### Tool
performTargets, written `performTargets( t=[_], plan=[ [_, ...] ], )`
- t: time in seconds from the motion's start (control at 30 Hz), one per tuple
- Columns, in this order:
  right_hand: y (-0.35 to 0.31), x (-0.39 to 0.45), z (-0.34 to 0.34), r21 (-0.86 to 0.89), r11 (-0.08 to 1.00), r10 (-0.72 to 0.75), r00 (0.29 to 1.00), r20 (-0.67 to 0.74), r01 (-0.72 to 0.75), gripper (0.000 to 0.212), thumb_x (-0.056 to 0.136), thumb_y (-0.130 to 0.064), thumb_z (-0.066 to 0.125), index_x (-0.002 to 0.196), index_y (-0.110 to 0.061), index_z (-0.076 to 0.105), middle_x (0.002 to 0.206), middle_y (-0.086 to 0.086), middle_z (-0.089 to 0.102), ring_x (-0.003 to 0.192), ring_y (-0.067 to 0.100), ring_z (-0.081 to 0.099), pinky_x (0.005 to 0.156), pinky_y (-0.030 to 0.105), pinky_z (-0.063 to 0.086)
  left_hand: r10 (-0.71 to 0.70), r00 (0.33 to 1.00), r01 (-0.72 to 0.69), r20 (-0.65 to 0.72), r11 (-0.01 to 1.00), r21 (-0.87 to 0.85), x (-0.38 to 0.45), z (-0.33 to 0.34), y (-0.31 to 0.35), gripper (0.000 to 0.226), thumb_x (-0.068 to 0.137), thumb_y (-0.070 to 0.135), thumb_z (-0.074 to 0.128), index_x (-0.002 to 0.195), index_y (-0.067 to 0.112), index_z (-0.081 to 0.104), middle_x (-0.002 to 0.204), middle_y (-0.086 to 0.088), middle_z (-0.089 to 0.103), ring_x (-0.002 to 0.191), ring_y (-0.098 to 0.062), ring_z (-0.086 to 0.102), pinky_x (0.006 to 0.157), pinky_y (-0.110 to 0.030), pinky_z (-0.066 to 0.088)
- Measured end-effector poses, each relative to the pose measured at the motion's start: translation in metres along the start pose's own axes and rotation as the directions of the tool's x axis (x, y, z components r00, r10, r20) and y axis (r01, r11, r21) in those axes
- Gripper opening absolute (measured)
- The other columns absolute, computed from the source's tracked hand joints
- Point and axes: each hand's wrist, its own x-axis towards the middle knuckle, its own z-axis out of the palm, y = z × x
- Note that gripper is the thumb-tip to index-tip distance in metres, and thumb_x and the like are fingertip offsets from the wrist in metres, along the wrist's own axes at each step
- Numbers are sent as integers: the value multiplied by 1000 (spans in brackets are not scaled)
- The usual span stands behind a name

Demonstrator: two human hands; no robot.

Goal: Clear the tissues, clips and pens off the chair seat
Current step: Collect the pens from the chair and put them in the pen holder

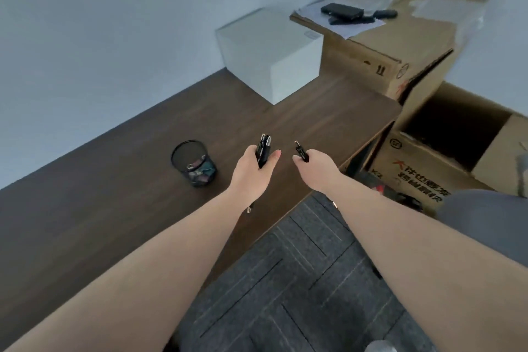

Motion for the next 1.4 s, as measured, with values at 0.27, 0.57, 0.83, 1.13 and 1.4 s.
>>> performTargets(
  t=[0.27,0.57,0.83,1.13,1.4],
  plan=[
    [-140,7,84,185,975,-130,991,11,126,37,99,-35,42,64,-22,38,66,-4,42,76,22,46,73,28,34,-92,963,45,-252,981,-187,21,-118,-66,33,94,41,50,91,8,42,70,2,45,69,-22,49,71,-37,43],
    [-220,58,109,357,920,-192,980,52,162,34,97,-34,43,66,-21,42,62,-3,45,55,15,42,61,32,35,-135,933,18,-335,944,-328,68,-154,-75,30,96,36,48,74,20,35,68,5,34,59,-12,32,55,-24,29],
    [-237,94,131,448,886,-186,977,108,119,29,97,-36,45,71,-23,47,65,-4,47,56,12,42,59,30,36,-236,899,44,-369,887,-459,105,-155,-91,27,95,37,48,84,13,41,75,-2,42,66,-14,39,60,-26,34],
    [-226,108,160,550,835,-72,993,91,10,24,97,-35,45,85,-18,55,86,1,59,85,20,60,79,37,49,-335,859,88,-387,842,-532,117,-135,-105,27,95,37,49,86,13,41,71,3,45,60,-11,43,55,-23,37],
    [-210,113,166,503,864,-61,997,45,30,19,96,-30,48,91,-14,55,84,-2,58,85,17,58,80,34,48,-316,865,122,-389,886,-448,120,-125,-116,21,95,28,51,84,15,39,70,7,42,61,-8,41,56,-23,34]
  ],
)
